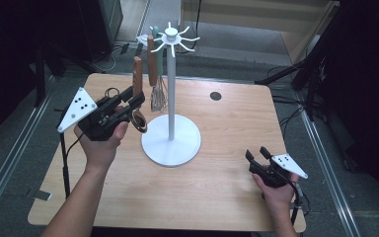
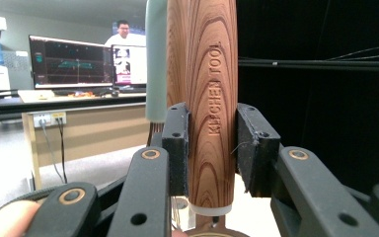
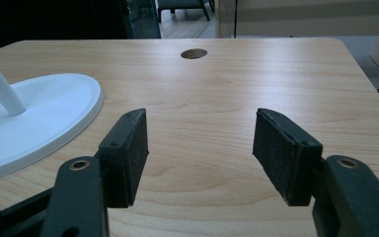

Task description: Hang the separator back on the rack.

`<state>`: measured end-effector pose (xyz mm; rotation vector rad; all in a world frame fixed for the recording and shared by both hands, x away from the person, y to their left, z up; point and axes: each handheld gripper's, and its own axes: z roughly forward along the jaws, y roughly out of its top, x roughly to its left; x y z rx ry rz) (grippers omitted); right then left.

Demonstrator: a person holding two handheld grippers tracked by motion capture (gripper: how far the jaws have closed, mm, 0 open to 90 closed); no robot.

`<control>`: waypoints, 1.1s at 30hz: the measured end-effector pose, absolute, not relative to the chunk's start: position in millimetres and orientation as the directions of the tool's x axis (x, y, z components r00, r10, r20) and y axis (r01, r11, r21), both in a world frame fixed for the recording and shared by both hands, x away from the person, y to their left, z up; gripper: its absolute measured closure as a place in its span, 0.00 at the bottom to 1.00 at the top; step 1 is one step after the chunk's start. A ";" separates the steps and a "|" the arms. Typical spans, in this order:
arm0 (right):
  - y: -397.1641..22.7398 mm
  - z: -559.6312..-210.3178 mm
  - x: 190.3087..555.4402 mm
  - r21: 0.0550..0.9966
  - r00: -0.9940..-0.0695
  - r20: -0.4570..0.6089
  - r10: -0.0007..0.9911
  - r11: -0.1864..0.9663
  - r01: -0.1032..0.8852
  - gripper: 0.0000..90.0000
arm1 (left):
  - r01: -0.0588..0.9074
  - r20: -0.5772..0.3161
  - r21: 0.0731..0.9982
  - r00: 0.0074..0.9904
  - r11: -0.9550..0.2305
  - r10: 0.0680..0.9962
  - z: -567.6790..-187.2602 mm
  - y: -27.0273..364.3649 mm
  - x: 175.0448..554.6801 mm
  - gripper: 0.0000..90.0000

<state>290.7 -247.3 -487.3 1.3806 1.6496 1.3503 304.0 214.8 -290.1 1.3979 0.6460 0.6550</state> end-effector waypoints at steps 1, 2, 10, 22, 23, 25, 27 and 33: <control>-247.3 -487.3 290.7 0.938 -0.285 0.160 0.945 -0.055 0.343 0.44 | -0.036 -0.024 0.997 0.669 0.065 0.743 -288.9 214.1 304.5 0.78; -247.4 -487.2 290.6 0.938 -0.285 0.159 0.945 -0.055 0.343 0.44 | -0.036 -0.024 0.997 0.668 0.064 0.743 -287.9 213.4 304.7 0.78; -248.2 -487.2 290.5 0.939 -0.286 0.160 0.945 -0.056 0.340 0.44 | -0.046 -0.018 0.997 0.674 0.067 0.739 -283.5 207.6 307.7 0.78; -248.5 -487.5 290.3 0.938 -0.285 0.162 0.945 -0.058 0.342 0.44 | -0.071 -0.005 0.995 0.682 0.074 0.731 -276.3 201.0 308.7 0.78; -248.5 -487.5 290.3 0.938 -0.285 0.163 0.945 -0.059 0.343 0.44 | -0.069 -0.007 0.995 0.682 0.074 0.732 -276.1 199.9 309.0 0.78; -248.4 -487.4 290.2 0.938 -0.285 0.163 0.944 -0.059 0.342 0.44 | -0.071 -0.004 0.995 0.683 0.071 0.731 -275.4 198.3 310.3 0.78; -248.4 -487.4 290.1 0.938 -0.286 0.162 0.944 -0.058 0.341 0.44 | -0.072 -0.003 0.995 0.683 0.071 0.730 -274.1 197.5 311.5 0.78; -248.8 -487.4 290.0 0.938 -0.285 0.163 0.945 -0.059 0.341 0.44 | -0.074 0.003 0.995 0.685 0.066 0.728 -270.3 193.3 314.0 0.78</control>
